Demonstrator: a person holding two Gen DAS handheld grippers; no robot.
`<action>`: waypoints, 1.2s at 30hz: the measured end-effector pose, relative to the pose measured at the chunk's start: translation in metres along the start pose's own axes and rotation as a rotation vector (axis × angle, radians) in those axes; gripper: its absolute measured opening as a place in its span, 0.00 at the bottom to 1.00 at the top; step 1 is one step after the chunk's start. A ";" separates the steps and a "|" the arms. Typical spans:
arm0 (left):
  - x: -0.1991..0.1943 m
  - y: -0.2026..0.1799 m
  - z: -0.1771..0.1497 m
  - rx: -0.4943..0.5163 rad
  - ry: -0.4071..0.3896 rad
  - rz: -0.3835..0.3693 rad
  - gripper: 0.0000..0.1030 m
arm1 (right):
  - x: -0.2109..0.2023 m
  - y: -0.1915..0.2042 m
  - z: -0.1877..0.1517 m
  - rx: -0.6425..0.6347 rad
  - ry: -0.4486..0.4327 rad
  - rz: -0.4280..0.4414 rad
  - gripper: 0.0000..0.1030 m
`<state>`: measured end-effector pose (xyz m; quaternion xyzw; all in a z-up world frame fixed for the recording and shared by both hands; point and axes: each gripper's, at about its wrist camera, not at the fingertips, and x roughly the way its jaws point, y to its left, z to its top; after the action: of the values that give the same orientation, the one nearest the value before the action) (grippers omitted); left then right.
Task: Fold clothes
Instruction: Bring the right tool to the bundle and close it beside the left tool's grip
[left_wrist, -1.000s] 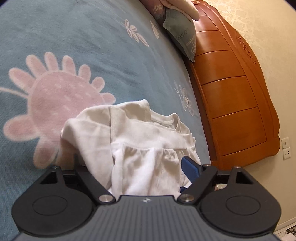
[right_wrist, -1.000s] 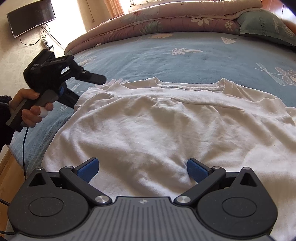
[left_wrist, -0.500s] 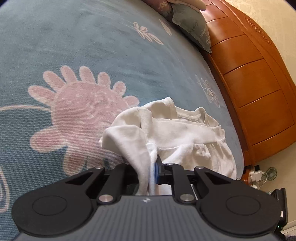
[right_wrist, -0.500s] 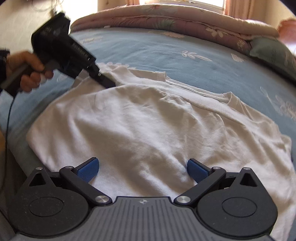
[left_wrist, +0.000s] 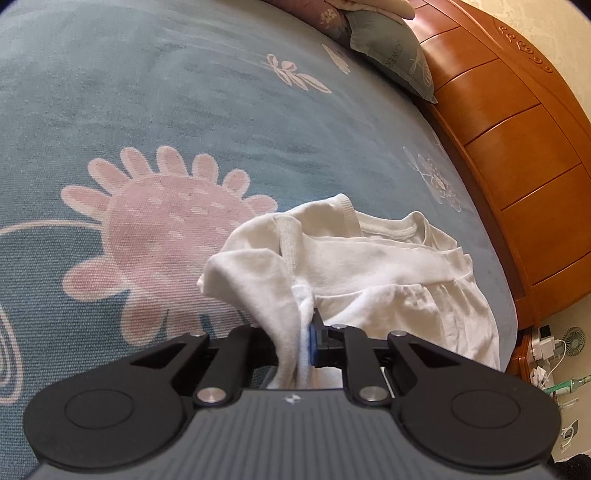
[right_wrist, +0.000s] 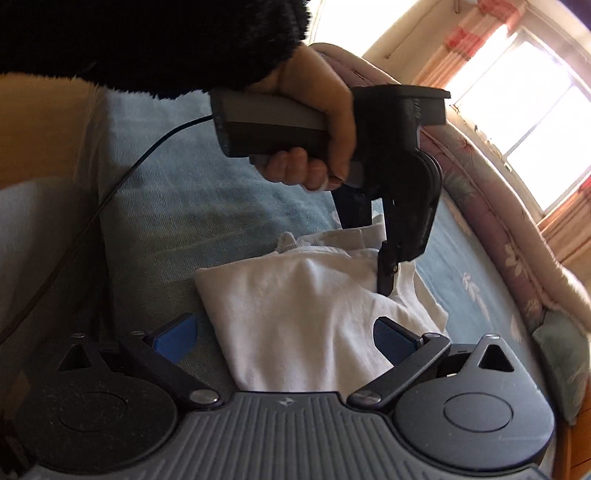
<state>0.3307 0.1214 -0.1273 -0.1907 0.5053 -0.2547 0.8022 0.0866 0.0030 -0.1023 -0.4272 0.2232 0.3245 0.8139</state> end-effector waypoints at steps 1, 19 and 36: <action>0.000 0.000 -0.001 -0.002 -0.003 0.002 0.15 | 0.001 0.006 0.003 -0.038 0.002 -0.033 1.00; -0.002 0.005 -0.006 -0.032 -0.043 -0.022 0.14 | 0.021 0.054 0.028 -0.375 0.130 -0.309 1.00; -0.003 0.008 -0.007 -0.049 -0.054 -0.035 0.14 | 0.021 0.055 0.013 -0.326 0.179 -0.418 1.00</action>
<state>0.3247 0.1297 -0.1328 -0.2261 0.4863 -0.2511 0.8058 0.0631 0.0440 -0.1394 -0.6164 0.1461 0.1421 0.7606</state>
